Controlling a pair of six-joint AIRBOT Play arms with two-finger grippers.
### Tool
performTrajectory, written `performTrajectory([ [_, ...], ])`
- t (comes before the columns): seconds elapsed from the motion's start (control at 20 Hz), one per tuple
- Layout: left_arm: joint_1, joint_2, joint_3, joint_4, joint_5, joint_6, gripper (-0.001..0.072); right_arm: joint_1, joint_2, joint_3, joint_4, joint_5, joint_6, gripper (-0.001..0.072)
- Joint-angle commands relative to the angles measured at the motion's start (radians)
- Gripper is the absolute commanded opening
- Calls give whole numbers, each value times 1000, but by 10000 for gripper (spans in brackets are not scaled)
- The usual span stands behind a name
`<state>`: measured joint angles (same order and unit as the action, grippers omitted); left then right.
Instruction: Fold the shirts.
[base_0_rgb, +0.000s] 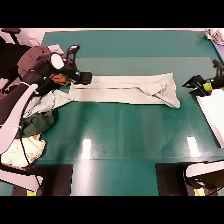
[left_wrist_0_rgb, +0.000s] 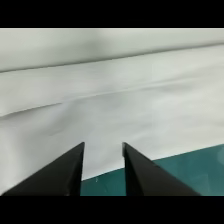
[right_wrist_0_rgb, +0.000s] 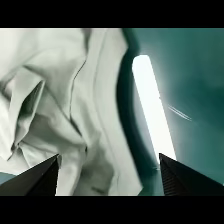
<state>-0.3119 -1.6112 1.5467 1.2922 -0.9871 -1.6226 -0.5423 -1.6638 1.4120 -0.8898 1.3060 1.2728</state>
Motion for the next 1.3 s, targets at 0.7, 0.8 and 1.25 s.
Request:
performTrajectory([
  [0.7,-65,-84,49,-52,75,-44,211,262,-324,114,225,71,-242,436],
  [0.8,-89,-123,49,-64,95,-36,129,275,-278,114,206,85,-214,58],
  [1.25,-171,-269,49,-129,233,-37,21,380,65,115,217,126,115,18],
])
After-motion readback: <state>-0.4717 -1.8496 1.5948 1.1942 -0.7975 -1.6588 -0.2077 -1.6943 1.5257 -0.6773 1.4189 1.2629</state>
